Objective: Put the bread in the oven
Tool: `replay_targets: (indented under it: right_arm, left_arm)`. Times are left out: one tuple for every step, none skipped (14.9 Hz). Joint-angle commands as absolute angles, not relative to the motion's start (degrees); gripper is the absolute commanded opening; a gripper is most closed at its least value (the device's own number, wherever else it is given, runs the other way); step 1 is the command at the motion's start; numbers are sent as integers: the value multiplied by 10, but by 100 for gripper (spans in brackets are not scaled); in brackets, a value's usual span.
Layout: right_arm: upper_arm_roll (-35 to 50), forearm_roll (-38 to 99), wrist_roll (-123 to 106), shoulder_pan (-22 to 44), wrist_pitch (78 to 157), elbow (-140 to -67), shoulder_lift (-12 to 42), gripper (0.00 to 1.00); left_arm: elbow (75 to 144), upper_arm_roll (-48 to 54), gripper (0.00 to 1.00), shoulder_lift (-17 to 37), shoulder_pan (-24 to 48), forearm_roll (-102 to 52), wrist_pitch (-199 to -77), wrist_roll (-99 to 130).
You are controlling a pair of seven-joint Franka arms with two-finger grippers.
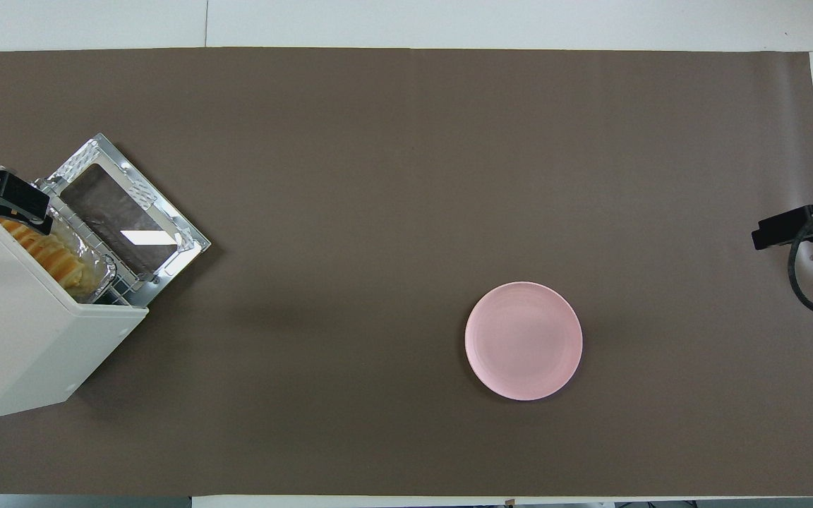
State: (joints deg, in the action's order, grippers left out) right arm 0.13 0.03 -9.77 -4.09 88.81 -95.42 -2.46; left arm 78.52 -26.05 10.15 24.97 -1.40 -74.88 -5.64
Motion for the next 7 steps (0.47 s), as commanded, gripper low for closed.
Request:
replay_targets:
  right_arm:
    - [6, 2, -107, -48, 881, -958, -33, 100]
    - [6, 2, -107, -47, 881, -958, -33, 100]
    - [6, 2, -107, -47, 881, -958, -33, 100]
    - [6, 2, -107, -47, 881, -958, -33, 100]
    - [6, 2, -107, -47, 881, -958, -33, 100]
    - [7, 2, -107, -48, 881, -958, -33, 100]
    - [6, 2, -107, -47, 881, -958, -33, 100]
  left_arm:
    - [804, -195, 100, 69, 190, -19, -741, -63]
    - [809, -177, 100, 64, 177, -19, -732, -61]
    - [816, -175, 100, 51, 173, -19, -725, -61]
    - [836, -173, 100, 34, 171, -19, -725, -62]
    - [860, -168, 100, 16, 164, -19, -734, -62]
    - [873, -153, 100, 9, 155, -19, -742, -62]
    - [874, -137, 100, 7, 135, -19, -741, -62]
